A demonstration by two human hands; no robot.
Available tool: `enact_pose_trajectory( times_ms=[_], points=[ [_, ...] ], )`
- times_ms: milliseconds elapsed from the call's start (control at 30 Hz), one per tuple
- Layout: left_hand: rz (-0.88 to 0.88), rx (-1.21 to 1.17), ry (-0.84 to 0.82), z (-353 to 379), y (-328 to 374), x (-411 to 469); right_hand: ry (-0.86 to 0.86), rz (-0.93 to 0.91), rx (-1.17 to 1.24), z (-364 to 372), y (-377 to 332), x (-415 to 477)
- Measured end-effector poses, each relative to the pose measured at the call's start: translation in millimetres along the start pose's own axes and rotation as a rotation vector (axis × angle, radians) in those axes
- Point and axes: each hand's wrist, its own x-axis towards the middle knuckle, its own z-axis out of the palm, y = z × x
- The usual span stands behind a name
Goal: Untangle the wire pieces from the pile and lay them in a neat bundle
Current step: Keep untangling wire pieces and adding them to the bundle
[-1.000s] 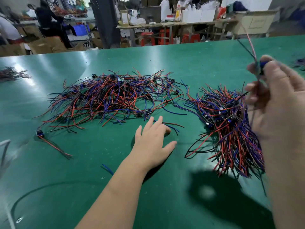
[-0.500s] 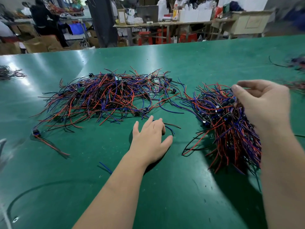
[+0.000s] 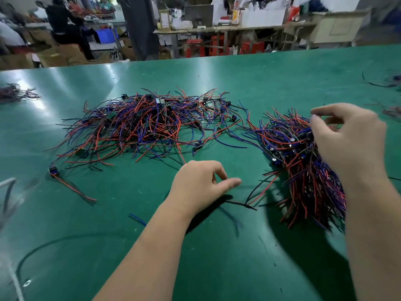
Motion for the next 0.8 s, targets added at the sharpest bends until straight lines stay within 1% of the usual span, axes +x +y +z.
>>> enact_pose_trajectory(
  times_ms=[67,100,133,167,200,267,300,367,533,600,700,800],
  points=[
    [-0.071,0.093,0.171,-0.1,0.5,0.7,-0.001,-0.029,0.069,3.8,-5.0,-4.1],
    [-0.139,0.168,0.258,-2.0,-1.7,2.0,-0.009,-0.051,0.087,6.1,-8.3,-7.1],
    [-0.224,0.259,0.31,-4.8,-5.5,2.9,-0.021,-0.074,0.102,8.5,-11.3,-9.9],
    [-0.326,0.349,0.308,-7.3,-10.2,3.1,-0.035,-0.097,0.117,10.8,-13.9,-12.3],
    [-0.422,0.416,0.25,-9.5,-14.3,2.2,-0.05,-0.121,0.132,12.9,-16.0,-14.1],
    [-0.541,0.43,0.114,-10.4,-18.0,-0.1,-0.081,-0.178,0.161,16.6,-19.6,-17.8],
    [-0.55,0.383,0.09,-8.8,-18.7,0.0,-0.098,-0.206,0.18,18.1,-21.5,-19.8],
    [-0.509,0.2,0.12,-7.7,-18.1,1.8,-0.138,-0.234,0.236,21.9,-25.5,-25.1],
    [-0.337,-0.456,0.287,-8.6,-2.8,4.8,-0.34,-0.185,0.369,33.1,-31.7,-36.7],
    [-0.261,-0.656,0.348,-11.1,2.5,6.0,-0.407,-0.137,0.414,37.1,-32.1,-39.4],
    [-0.165,-0.788,0.383,-16.6,9.6,6.0,-0.515,-0.051,0.468,41.0,-31.3,-40.4],
    [-0.127,-0.932,0.388,-19.9,18.4,3.9,-0.569,0.011,0.491,42.4,-31.7,-39.8]
  ],
)
